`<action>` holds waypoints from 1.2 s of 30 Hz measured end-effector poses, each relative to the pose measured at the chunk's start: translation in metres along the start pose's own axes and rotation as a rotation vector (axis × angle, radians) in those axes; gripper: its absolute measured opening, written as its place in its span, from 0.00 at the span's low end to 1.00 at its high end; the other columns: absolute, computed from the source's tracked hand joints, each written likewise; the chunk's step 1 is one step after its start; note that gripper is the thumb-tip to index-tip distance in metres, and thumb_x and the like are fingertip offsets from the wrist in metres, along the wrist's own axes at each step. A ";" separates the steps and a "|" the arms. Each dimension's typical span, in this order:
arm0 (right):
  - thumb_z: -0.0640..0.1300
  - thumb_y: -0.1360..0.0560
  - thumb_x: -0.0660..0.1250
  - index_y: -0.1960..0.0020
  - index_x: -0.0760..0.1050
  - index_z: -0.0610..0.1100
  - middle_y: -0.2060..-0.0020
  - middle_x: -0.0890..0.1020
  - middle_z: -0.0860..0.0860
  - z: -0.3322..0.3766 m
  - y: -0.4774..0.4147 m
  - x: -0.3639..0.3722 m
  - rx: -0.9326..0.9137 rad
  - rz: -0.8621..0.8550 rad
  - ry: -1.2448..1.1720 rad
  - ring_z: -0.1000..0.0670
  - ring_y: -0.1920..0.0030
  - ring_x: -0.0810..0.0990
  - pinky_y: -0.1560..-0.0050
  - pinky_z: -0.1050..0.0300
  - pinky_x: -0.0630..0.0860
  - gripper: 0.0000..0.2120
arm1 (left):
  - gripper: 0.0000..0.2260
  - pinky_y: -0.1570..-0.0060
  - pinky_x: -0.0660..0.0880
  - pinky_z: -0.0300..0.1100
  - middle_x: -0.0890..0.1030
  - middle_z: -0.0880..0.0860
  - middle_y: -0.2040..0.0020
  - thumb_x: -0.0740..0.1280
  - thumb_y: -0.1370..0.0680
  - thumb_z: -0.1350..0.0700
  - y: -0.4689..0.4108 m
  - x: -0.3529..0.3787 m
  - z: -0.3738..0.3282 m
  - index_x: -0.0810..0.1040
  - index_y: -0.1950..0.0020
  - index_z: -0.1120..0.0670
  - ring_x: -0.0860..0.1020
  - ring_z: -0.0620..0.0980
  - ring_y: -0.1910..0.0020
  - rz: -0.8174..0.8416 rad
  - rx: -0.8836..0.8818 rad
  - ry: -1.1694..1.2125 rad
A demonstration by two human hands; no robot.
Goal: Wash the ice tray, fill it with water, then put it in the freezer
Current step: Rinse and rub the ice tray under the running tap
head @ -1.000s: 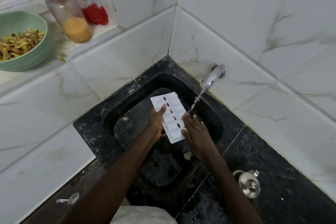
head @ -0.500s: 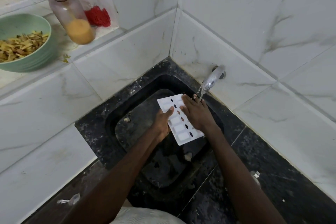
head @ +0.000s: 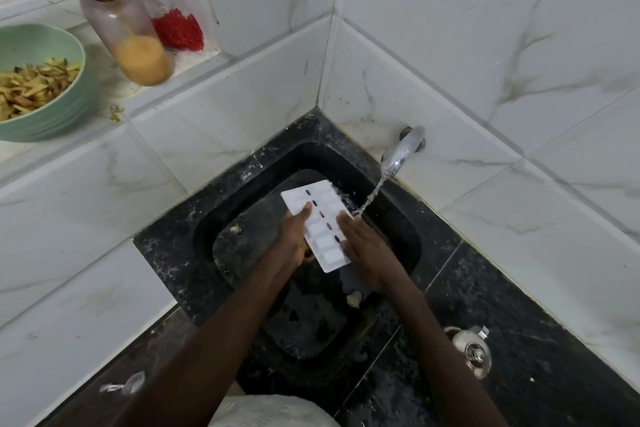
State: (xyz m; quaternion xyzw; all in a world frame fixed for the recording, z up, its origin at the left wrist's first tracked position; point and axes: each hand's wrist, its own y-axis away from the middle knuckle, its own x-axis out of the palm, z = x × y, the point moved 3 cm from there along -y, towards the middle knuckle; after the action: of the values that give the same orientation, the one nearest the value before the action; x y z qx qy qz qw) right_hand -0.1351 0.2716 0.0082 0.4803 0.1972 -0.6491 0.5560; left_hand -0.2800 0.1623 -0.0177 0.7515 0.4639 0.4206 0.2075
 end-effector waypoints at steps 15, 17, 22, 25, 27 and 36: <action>0.50 0.21 0.67 0.26 0.63 0.40 0.33 0.74 0.44 -0.003 -0.063 -0.101 0.592 -0.770 -0.426 0.42 0.42 0.80 0.46 0.44 0.78 0.28 | 0.15 0.37 0.77 0.61 0.83 0.60 0.39 0.65 0.19 0.60 -0.013 -0.056 -0.015 0.75 0.32 0.59 0.82 0.61 0.42 -0.267 -0.002 -0.007; 0.52 0.21 0.70 0.28 0.62 0.38 0.34 0.71 0.41 -0.007 -0.076 -0.098 0.658 -0.716 -0.345 0.37 0.45 0.80 0.49 0.39 0.80 0.30 | 0.17 0.38 0.78 0.60 0.82 0.61 0.38 0.65 0.19 0.58 -0.017 -0.063 -0.018 0.75 0.30 0.60 0.82 0.61 0.40 -0.235 0.001 -0.040; 0.74 0.25 0.61 0.39 0.73 0.42 0.48 0.82 0.44 -0.039 -0.101 -0.084 0.808 -0.692 -0.363 0.40 0.51 0.84 0.49 0.44 0.81 0.35 | 0.24 0.40 0.79 0.57 0.82 0.61 0.37 0.68 0.25 0.52 -0.020 -0.065 -0.029 0.74 0.30 0.59 0.82 0.60 0.40 -0.165 0.027 -0.077; 0.78 0.26 0.56 0.45 0.75 0.41 0.56 0.81 0.47 -0.048 -0.107 -0.072 0.863 -0.724 -0.414 0.43 0.58 0.81 0.52 0.47 0.81 0.39 | 0.15 0.41 0.78 0.56 0.82 0.60 0.39 0.65 0.19 0.57 -0.023 -0.064 -0.034 0.75 0.32 0.59 0.82 0.59 0.42 -0.167 0.001 -0.071; 0.72 0.25 0.61 0.43 0.75 0.41 0.53 0.83 0.44 -0.054 -0.111 -0.066 0.840 -0.725 -0.517 0.41 0.56 0.83 0.51 0.43 0.82 0.34 | 0.16 0.39 0.77 0.56 0.82 0.60 0.37 0.63 0.18 0.58 -0.026 -0.066 -0.034 0.74 0.30 0.58 0.81 0.59 0.40 -0.138 -0.008 -0.073; 0.47 0.14 0.56 0.46 0.76 0.42 0.62 0.80 0.45 -0.050 -0.096 -0.071 0.686 -0.544 -1.071 0.46 0.66 0.78 0.69 0.58 0.77 0.12 | 0.17 0.30 0.71 0.62 0.82 0.59 0.38 0.64 0.19 0.56 -0.017 -0.070 -0.026 0.74 0.30 0.55 0.81 0.59 0.37 -0.046 -0.045 -0.100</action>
State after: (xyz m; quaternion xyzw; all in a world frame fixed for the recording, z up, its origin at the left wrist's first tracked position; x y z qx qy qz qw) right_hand -0.2082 0.3783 0.0186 0.1757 -0.2073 -0.9390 0.2108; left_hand -0.3252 0.1074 -0.0462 0.7559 0.4603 0.3881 0.2570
